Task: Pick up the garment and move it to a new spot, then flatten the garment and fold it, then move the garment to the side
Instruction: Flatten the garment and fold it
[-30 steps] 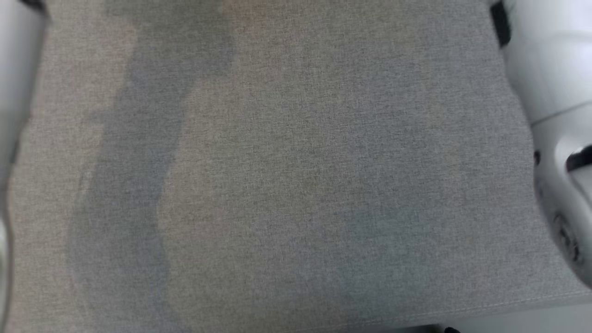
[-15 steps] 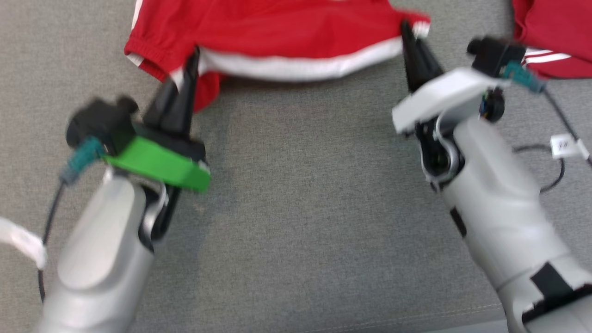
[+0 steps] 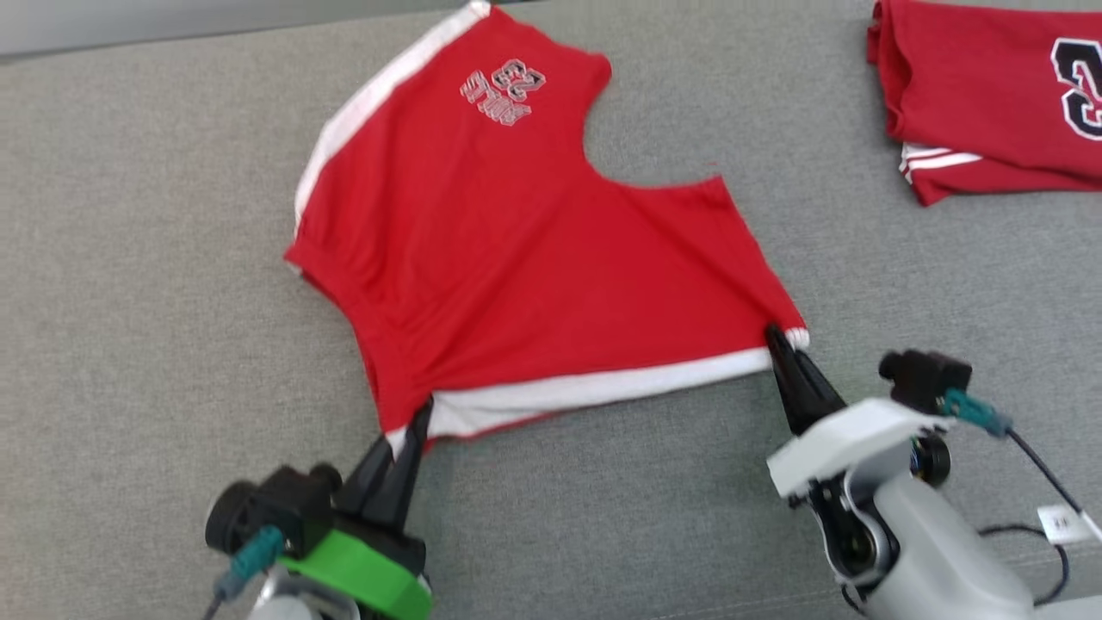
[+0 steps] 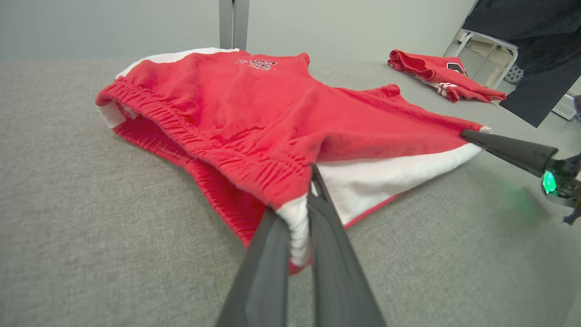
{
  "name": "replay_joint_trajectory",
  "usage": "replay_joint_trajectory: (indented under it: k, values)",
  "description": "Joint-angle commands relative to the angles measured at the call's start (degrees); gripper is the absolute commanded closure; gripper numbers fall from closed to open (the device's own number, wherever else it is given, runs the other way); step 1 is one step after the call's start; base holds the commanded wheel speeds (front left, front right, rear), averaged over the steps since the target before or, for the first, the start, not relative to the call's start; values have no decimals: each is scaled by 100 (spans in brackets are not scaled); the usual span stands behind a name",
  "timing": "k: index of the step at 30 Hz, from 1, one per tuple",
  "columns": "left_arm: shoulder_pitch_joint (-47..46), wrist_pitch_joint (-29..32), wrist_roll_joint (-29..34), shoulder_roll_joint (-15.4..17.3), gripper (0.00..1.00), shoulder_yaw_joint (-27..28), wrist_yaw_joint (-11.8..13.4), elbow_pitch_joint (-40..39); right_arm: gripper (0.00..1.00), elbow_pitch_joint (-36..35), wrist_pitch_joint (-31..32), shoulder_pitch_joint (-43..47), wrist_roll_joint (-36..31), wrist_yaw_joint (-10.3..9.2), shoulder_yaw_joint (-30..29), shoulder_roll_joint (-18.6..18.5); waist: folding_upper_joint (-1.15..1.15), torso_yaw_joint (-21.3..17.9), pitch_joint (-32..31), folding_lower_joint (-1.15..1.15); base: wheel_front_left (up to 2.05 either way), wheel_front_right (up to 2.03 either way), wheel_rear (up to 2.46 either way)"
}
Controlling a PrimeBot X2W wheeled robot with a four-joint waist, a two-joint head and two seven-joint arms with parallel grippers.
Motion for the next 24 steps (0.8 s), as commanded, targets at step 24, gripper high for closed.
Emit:
replay_joint_trajectory:
  k: [24]
  values:
    - [-4, -12, 17, 16, 100, -191, 1, -395, 100, -1191, 588, 84, -552, 1, -787, -27, 0, 325, -355, 0, 0, 0, 0]
